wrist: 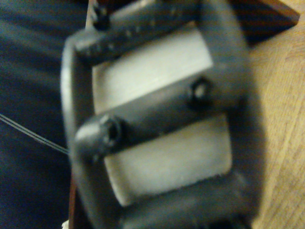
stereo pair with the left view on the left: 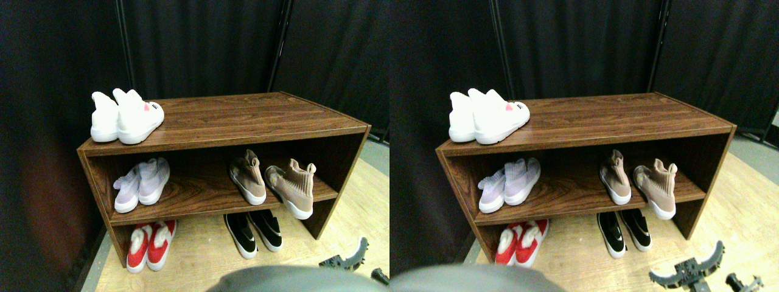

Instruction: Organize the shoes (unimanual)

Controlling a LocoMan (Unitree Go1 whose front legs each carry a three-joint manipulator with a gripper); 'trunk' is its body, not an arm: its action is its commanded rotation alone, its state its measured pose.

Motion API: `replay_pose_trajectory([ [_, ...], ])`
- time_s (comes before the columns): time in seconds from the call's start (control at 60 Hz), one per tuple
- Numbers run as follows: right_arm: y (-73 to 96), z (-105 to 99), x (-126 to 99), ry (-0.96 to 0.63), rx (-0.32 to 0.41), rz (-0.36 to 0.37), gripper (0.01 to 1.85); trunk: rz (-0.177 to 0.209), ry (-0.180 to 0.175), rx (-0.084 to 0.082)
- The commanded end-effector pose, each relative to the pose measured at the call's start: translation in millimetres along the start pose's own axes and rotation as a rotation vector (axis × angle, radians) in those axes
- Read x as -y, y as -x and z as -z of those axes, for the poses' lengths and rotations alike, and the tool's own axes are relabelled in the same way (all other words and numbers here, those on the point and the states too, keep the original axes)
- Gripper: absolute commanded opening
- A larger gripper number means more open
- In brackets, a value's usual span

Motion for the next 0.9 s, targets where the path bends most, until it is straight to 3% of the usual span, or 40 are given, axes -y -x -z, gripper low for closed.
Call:
replay_pose_trajectory([
  [0.017,-8.8,-6,-8,0.015,0.018,-0.046,1.66,-0.003,0.008,-0.004],
  [0.3,-28.5,-9,1,-0.128,0.021,-0.017,1.64,-0.005,0.009,-0.005],
  [0.5,-43.2,-13,-1,-0.17,-0.016,-0.015,1.62,-0.015,0.014,-0.008],
  [0.617,-54.9,-8,-3,-0.225,0.008,0.009,1.66,-0.02,0.014,-0.009],
  [0.9,-77.1,4,-6,-0.286,0.005,0.063,1.57,-0.026,0.018,-0.012],
])
